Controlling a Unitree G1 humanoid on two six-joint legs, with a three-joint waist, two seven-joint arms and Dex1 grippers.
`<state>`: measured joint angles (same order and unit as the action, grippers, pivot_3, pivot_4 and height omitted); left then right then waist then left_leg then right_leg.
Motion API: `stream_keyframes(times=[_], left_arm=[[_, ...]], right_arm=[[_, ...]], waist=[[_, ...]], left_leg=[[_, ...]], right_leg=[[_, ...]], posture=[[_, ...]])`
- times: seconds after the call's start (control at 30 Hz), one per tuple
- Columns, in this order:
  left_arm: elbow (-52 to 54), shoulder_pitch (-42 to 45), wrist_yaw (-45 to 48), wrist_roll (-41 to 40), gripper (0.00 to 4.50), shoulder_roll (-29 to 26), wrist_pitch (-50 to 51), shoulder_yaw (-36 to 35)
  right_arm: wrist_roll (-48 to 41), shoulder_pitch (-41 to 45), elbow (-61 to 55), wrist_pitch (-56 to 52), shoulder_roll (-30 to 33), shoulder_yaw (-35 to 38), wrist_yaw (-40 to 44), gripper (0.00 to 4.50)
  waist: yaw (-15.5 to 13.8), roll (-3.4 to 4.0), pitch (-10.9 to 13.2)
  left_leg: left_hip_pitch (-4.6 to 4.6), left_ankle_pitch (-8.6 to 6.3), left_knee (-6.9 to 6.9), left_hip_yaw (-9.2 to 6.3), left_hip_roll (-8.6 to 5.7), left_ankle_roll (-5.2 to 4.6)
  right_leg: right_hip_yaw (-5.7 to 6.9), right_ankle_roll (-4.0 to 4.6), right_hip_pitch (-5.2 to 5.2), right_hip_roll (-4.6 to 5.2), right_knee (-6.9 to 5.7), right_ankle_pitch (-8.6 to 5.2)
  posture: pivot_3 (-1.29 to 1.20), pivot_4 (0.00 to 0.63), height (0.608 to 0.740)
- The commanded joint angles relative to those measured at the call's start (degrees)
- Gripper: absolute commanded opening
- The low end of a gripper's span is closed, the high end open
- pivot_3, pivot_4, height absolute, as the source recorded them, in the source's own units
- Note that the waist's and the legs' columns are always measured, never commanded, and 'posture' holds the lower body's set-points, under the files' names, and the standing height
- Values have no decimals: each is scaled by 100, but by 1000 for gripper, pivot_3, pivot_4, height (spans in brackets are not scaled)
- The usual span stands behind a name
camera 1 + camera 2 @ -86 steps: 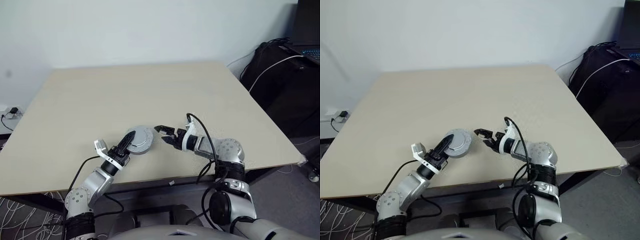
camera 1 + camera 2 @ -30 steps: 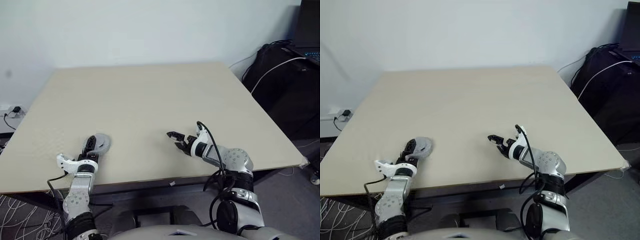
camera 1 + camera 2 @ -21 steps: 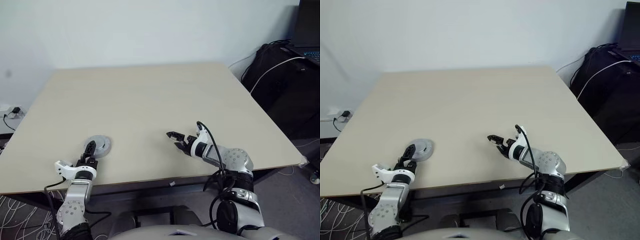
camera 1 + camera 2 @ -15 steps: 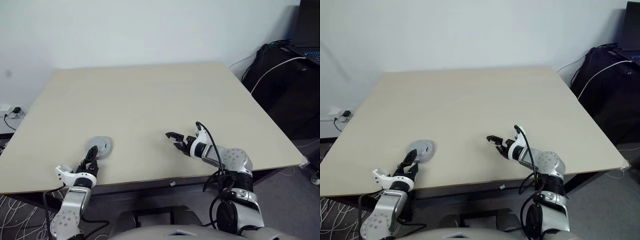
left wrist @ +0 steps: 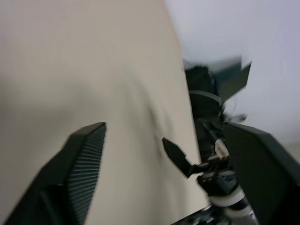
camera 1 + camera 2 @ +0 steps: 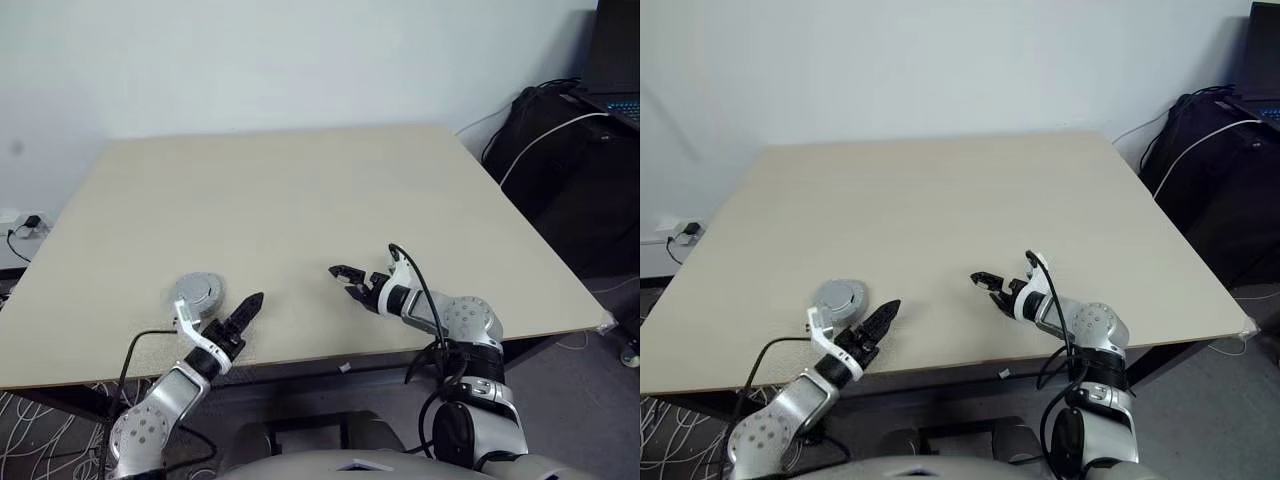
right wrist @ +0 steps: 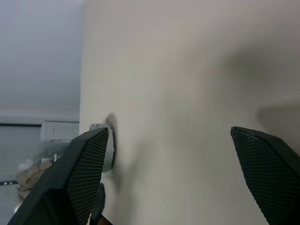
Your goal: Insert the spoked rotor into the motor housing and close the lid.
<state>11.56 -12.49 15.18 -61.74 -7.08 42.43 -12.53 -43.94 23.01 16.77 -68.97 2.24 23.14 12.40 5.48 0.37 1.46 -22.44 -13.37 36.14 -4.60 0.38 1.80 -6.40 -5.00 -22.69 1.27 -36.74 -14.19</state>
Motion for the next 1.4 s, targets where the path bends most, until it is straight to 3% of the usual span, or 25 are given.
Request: stream_keyframes(times=[0.03,0.23,0.33,0.5,0.6,0.67,0.93,1.13,1.4], left_arm=[[3,274,272,503,2520,-75,-307,227],[-47,429,620,1482,548,-201,-919,535],[-140,482,678,2029,548,-229,-1333,648],[-532,548,806,3591,548,-481,-2533,1239],[-983,683,743,4308,1127,-576,-3237,1395],[-1240,773,731,4632,1787,-589,-3596,1456],[-1972,1131,672,5127,4475,-423,-4233,1454],[-2542,1321,477,5417,4475,-322,-5052,1356],[-3120,1458,427,5537,4475,-198,-5876,1284]], right_arm=[[-88,24,-249,77,-8,-43,89,4500],[-9,-109,-553,211,115,-329,353,4500],[116,-220,-768,397,211,-593,520,4500],[1152,-686,-1276,2071,685,-1597,1155,4500],[1996,-958,-1256,3338,1051,-2213,1507,4500],[2322,-1077,-1168,3858,1178,-2418,1605,4500],[2782,-1234,-892,4425,1252,-2618,1677,4500],[2980,-1242,-775,4835,1234,-2678,1753,4500],[3738,-1412,-405,6841,1212,-2846,1571,4500]], waist=[[-8,0,0],[-10,0,0],[-10,0,0],[-22,0,0],[-35,-2,1],[-52,-5,2],[-96,-14,8],[-140,-15,8],[-174,-18,9]], left_leg=[[0,0,0,1,0,0],[0,0,-2,0,0,0],[0,0,-2,1,0,0],[2,0,-2,3,0,0],[1,0,-2,9,-1,0],[2,0,-2,10,-1,0],[5,1,2,13,-1,0],[6,1,2,12,-1,0],[20,1,3,15,-1,0]], right_leg=[[-1,0,1,0,2,0],[-1,0,-1,-1,1,0],[-1,-1,-1,0,0,0],[-2,-1,1,0,2,0],[-7,-4,-1,1,4,1],[-8,-5,-2,1,4,2],[-13,-8,1,0,-4,4],[-13,-9,2,0,-5,5],[-15,-12,15,0,-3,6]], posture=[[0,0,740],[0,0,740],[0,0,740],[0,0,740],[0,0,740],[0,0,740],[0,0,740],[0,0,740],[0,0,740]])
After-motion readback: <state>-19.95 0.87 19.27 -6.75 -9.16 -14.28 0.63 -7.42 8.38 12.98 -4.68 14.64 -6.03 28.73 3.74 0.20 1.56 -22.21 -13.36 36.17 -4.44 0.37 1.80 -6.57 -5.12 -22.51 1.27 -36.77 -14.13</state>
